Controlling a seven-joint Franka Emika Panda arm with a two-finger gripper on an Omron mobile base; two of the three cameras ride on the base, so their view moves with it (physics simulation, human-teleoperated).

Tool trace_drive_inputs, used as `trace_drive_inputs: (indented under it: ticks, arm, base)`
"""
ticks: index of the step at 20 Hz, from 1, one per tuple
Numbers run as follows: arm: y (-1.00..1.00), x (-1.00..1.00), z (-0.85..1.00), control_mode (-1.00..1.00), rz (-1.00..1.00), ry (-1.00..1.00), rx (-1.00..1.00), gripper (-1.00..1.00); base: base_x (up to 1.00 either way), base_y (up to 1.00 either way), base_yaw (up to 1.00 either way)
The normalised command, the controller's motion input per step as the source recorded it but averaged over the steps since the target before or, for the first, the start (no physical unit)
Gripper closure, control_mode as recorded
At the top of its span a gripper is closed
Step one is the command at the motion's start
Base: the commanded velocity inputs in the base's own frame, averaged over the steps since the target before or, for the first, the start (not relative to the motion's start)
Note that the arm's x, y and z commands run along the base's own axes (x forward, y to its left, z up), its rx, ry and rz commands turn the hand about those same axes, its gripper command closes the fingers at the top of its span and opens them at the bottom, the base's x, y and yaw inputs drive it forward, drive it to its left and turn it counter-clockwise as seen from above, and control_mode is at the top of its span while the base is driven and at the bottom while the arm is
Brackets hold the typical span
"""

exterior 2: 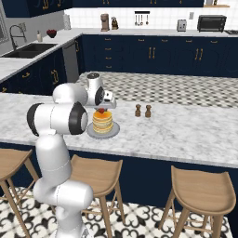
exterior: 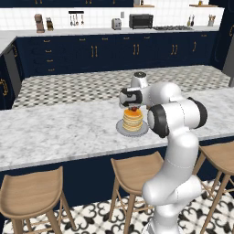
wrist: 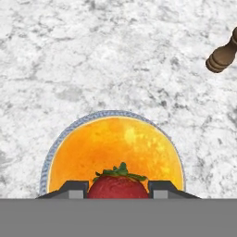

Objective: Take the strawberry from the fridge and place it on top of the pancake, located on the dining counter.

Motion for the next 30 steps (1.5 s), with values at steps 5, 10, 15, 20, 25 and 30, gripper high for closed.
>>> trace_drive_inputs:
  ticks: [5,10,15,20,25,30]
  arm:
    - [0.0,0.0,-0.01,-1.0,0.0,0.0,0.0,-1.0]
    - [0.0,0.0,0.0,-1.0,0.0,0.0,0.0,-1.0]
    - [0.0,0.0,0.09,-1.0,0.0,0.0,-0.01,-1.0]
    - [0.11,-0.75,0.53,-1.0,0.0,-0.05,-0.03,-1.0]
    - [0.43,-1.0,0.38,-1.0,0.0,-0.01,0.01,-1.0]
    - [0.95,-1.0,0.0,-1.0,0.0,0.06,-0.03,-1.0]
  base:
    - [0.0,0.0,0.0]
    - [0.0,0.0,0.0]
    - [0.0,0.0,0.0]
    - [0.0,0.0,0.0]
    - [0.0,0.0,0.0]
    - [0.0,0.0,0.0]
